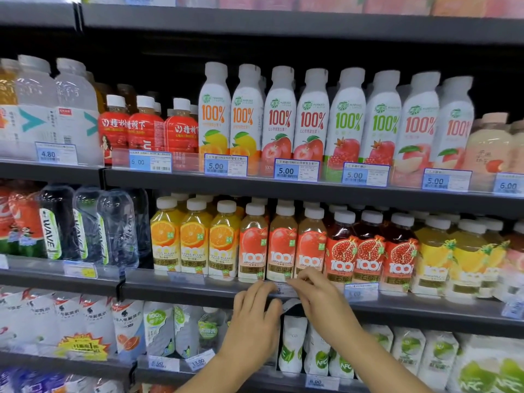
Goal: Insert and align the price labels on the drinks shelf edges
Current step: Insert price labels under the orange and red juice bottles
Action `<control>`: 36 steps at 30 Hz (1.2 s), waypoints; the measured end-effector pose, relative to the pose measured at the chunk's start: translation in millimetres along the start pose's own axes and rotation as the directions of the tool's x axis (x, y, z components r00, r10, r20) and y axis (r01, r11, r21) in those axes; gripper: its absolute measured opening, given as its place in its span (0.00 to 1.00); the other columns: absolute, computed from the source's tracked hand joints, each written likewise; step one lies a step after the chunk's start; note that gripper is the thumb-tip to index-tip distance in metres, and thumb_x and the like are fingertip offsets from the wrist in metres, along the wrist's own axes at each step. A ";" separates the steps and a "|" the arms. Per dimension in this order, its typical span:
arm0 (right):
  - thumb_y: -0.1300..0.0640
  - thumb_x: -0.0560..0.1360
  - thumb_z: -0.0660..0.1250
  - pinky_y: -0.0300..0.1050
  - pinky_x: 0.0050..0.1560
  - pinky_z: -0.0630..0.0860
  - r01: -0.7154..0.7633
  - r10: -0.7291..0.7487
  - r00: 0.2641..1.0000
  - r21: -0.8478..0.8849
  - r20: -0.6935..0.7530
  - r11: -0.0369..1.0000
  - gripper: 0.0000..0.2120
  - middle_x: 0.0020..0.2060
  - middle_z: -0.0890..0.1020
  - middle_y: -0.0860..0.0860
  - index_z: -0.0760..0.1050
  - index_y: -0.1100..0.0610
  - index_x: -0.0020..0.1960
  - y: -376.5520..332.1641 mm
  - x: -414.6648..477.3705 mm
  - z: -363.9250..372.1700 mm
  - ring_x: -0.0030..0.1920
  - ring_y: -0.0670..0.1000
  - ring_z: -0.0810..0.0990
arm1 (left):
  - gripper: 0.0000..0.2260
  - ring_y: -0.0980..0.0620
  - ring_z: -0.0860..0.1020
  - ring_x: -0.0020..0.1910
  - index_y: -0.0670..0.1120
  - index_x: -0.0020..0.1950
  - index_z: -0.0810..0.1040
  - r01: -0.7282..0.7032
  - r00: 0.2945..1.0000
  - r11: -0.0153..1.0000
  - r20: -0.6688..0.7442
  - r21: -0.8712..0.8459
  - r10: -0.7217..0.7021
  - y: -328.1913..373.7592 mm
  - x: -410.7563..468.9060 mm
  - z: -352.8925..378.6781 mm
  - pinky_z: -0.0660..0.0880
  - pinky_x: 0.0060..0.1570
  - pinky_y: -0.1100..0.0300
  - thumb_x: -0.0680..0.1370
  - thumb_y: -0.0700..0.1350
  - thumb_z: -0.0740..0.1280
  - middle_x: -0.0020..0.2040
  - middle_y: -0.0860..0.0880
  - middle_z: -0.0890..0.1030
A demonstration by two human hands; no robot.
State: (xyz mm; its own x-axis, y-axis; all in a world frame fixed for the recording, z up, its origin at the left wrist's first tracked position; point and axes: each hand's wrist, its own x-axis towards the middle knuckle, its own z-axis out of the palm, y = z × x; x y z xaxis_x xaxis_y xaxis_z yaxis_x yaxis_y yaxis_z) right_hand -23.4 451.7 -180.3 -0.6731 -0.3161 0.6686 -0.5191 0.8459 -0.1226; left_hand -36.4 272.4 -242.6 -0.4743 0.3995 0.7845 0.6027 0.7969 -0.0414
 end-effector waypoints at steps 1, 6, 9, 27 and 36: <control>0.65 0.74 0.70 0.44 0.39 0.79 -0.002 0.002 1.000 -0.012 0.013 1.000 0.14 0.47 0.76 0.47 0.80 0.55 0.58 -0.3 1.9 0.0 0.46 0.46 0.74 | 0.05 0.41 0.72 0.65 0.45 0.48 0.75 0.001 1.000 1.000 -0.002 -0.002 -0.001 -0.3 -0.2 0.6 0.64 0.58 0.49 0.76 0.40 0.60 0.62 0.43 0.76; 0.67 0.73 0.69 0.44 0.37 0.78 0.012 -0.006 0.994 -0.054 0.107 0.998 0.19 0.49 0.72 0.46 0.79 0.53 0.61 5.6 2.2 -2.2 0.47 0.45 0.71 | 0.05 0.41 0.71 0.66 0.46 0.48 0.74 -0.006 1.000 1.000 0.027 -0.020 0.007 -3.0 -0.4 0.4 0.65 0.58 0.49 0.74 0.39 0.67 0.63 0.43 0.75; 0.66 0.76 0.63 0.41 0.49 0.76 -0.031 0.020 0.995 0.114 0.093 0.993 0.20 0.52 0.74 0.43 0.75 0.53 0.66 8.3 -0.9 -9.0 0.52 0.43 0.73 | 0.03 0.44 0.73 0.65 0.46 0.49 0.75 -0.012 1.000 0.998 0.016 -0.062 0.013 -9.0 3.1 -1.8 0.67 0.57 0.49 0.77 0.41 0.68 0.64 0.46 0.75; 0.56 0.75 0.71 0.45 0.49 0.79 -0.405 0.318 0.914 0.581 0.251 0.706 0.14 0.42 0.79 0.51 0.78 0.39 0.56 -5.9 -5.3 -11.6 0.43 0.51 0.80 | 0.02 0.62 0.74 0.33 0.53 0.53 0.77 0.536 0.821 0.531 0.258 -0.656 -0.510 -13.4 15.2 -40.9 0.67 0.33 0.68 0.81 0.47 0.68 0.39 0.53 0.81; 0.56 0.76 0.70 0.47 0.49 0.79 -0.376 0.278 0.926 0.573 0.255 0.728 0.14 0.41 0.79 0.49 0.76 0.36 0.53 -11.9 -1.1 -8.6 0.43 0.48 0.79 | 0.03 0.61 0.76 0.36 0.54 0.53 0.77 0.553 0.808 0.523 0.265 -0.649 -0.527 -17.5 9.5 -46.3 0.68 0.33 0.68 0.81 0.47 0.67 0.41 0.54 0.81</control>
State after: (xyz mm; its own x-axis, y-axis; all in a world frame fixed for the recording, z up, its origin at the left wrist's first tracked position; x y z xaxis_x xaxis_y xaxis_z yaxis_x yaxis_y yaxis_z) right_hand -12.0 445.8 -173.2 -0.9019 -0.1674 0.3981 -0.4266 0.4890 -0.7608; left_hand -21.8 241.2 -205.7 -0.8704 0.0229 0.4918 0.4688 0.3437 0.8137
